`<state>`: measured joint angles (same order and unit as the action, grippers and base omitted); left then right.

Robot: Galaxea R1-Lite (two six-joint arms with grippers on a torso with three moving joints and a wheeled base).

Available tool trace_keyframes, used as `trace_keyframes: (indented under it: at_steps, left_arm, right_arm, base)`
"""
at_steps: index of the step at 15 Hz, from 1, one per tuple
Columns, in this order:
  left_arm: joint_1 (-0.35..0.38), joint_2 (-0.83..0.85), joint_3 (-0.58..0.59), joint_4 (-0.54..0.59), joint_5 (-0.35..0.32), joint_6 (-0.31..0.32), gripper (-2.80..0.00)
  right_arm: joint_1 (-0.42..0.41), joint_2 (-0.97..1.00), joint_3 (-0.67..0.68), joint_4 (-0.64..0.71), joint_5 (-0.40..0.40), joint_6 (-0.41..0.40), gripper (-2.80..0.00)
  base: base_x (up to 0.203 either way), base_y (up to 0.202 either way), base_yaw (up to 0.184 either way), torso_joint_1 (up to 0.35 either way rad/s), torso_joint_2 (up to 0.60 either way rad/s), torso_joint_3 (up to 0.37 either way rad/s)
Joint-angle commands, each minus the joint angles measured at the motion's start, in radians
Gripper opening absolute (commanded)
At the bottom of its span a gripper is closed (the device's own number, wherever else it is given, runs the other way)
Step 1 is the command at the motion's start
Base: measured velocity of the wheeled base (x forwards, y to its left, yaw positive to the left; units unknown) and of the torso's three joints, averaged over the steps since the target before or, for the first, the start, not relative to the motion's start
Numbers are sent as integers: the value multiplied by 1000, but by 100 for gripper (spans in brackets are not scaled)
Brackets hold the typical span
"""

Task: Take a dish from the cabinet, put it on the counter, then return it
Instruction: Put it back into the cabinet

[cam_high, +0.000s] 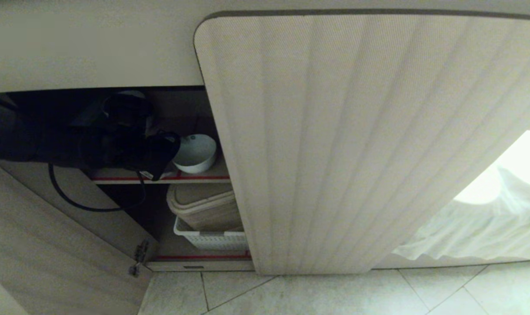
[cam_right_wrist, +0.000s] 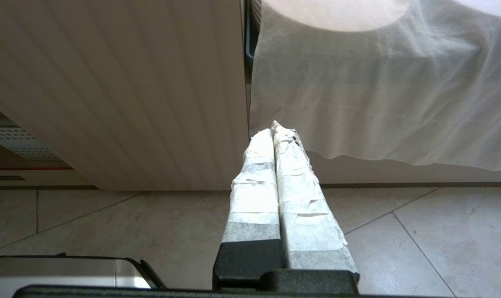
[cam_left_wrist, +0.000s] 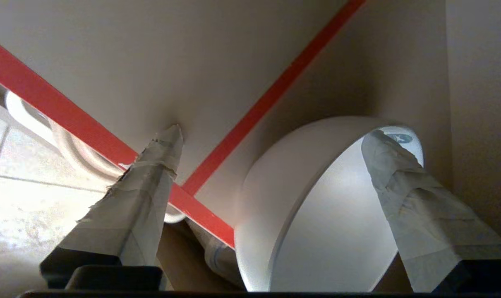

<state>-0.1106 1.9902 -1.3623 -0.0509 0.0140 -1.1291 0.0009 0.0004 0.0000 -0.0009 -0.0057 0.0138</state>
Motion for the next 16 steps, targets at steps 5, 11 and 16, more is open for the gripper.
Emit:
trace_keyframes:
  at_steps: [5, 11, 16]
  left_arm:
    - [-15, 5, 34, -103, 80, -9, 0]
    - [-52, -18, 261, -516, 105, 148, 0]
    - [-81, -53, 307, -544, 109, 210, 0]
  right_arm:
    - [-1, 0, 0, -1, 0, 0, -280]
    - [0, 0, 0, -1, 0, 0, -280]
    - [1, 0, 0, -1, 0, 0, -280]
  base:
    - [0, 0, 0, 0, 0, 0]
    - [0, 0, 0, 0, 0, 0]
    - [0, 0, 0, 0, 0, 0]
